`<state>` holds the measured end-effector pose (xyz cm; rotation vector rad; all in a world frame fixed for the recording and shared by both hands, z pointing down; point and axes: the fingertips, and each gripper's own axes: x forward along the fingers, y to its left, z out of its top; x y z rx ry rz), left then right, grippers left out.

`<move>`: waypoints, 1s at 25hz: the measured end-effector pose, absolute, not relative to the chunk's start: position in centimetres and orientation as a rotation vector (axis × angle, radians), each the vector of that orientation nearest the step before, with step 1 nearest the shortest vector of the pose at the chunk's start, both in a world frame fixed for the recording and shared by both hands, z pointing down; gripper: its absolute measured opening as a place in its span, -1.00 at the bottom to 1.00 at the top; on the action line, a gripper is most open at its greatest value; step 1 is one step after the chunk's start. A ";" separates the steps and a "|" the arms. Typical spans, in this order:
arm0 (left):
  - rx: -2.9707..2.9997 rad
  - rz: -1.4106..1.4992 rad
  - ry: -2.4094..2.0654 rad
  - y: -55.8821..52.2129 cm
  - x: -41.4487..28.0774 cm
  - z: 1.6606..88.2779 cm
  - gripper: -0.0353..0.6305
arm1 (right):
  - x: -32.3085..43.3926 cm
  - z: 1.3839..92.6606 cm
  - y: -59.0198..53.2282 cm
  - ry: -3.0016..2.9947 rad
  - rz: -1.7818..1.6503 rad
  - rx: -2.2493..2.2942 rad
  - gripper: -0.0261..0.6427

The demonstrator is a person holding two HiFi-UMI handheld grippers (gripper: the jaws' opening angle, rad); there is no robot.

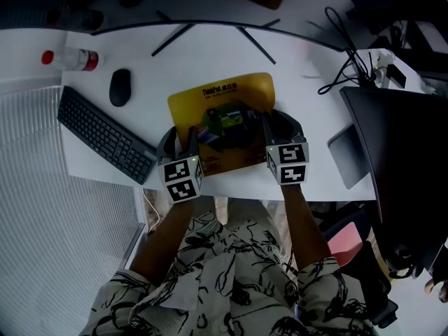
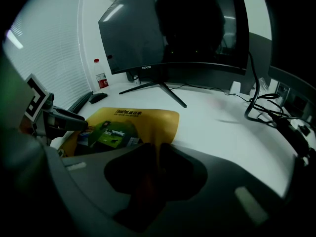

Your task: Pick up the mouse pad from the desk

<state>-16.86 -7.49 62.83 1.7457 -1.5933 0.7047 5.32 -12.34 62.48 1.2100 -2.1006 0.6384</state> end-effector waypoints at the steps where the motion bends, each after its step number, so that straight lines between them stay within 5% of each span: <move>1: 1.737 0.706 -1.599 -7.5 -17.0 62.8 -0.33 | 5.3 62.5 -12.3 -2.100 0.636 1.210 -0.63; 3: 1.731 0.709 -1.617 -7.6 -17.4 62.7 -0.47 | 5.3 62.5 -12.3 -2.100 0.634 1.211 -0.64; 4: 1.736 0.713 -1.624 -7.6 -17.6 62.6 -0.87 | 5.4 62.5 -12.3 -2.100 0.633 1.210 -0.64; 5: 1.743 0.718 -1.622 -7.6 -17.6 62.6 -0.88 | 5.4 62.4 -12.3 -2.100 0.633 1.209 -0.64; 11: 1.732 0.723 -1.645 -7.6 -17.9 62.6 -0.88 | 5.3 62.4 -12.4 -2.101 0.634 1.206 -0.64; 12: 1.708 0.712 -1.661 -7.5 -18.3 62.7 -0.77 | 5.3 62.4 -12.4 -2.102 0.636 1.206 -0.64; 13: 1.683 0.695 -1.668 -7.4 -18.6 62.8 -0.44 | 5.3 62.5 -12.4 -2.103 0.638 1.206 -0.64; 18: 1.689 0.632 -1.613 -7.3 -17.8 62.9 -0.23 | 5.4 62.5 -12.4 -2.104 0.640 1.205 -0.63; 25: 1.659 0.655 -1.632 -7.5 -17.4 62.9 -0.42 | 5.3 62.4 -12.3 -2.105 0.636 1.201 -0.64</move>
